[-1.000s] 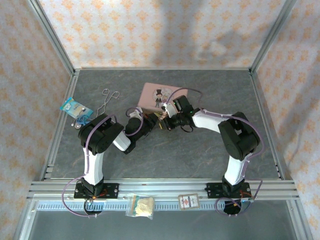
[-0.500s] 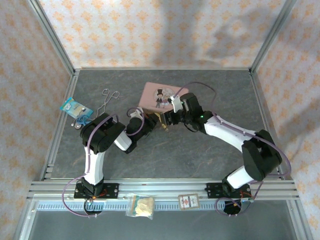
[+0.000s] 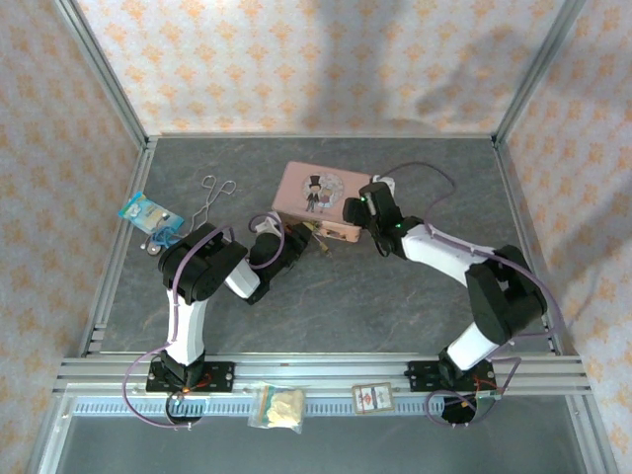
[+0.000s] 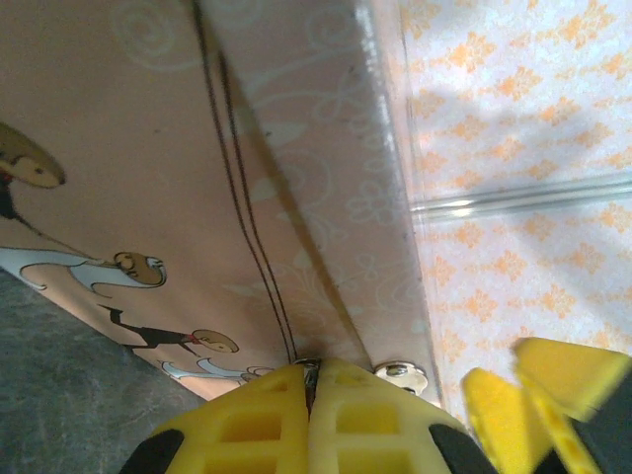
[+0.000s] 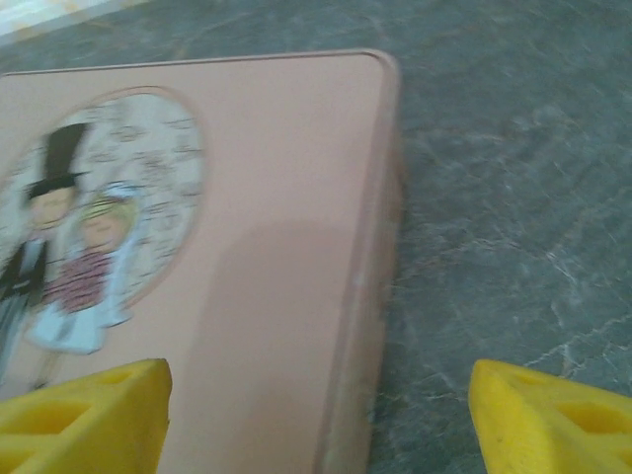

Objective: Unlock the padlock with the key

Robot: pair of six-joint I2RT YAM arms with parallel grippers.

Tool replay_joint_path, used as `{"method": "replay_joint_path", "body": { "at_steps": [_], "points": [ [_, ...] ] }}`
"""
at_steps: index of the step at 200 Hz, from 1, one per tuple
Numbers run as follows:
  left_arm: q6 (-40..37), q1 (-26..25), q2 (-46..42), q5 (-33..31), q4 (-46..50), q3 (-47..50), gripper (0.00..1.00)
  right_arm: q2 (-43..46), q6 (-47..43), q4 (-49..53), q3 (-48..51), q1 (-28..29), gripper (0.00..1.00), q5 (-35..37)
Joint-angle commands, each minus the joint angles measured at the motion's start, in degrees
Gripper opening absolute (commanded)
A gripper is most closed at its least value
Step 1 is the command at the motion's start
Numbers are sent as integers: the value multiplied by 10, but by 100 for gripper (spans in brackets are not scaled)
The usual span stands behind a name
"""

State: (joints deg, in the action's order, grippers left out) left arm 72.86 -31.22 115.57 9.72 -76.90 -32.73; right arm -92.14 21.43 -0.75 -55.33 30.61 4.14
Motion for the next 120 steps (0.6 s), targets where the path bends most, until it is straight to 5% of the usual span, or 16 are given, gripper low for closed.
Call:
{"method": "replay_joint_path", "body": {
  "at_steps": [1, 120],
  "points": [
    [30, -4, 3, -54, 4, 20, 0, -29, 79, -33, 2, -3, 78, 28],
    [86, -5, -7, -183, -30, 69, 0, -67, 165, -84, 55, -7, 75, 43]
  ]
}}
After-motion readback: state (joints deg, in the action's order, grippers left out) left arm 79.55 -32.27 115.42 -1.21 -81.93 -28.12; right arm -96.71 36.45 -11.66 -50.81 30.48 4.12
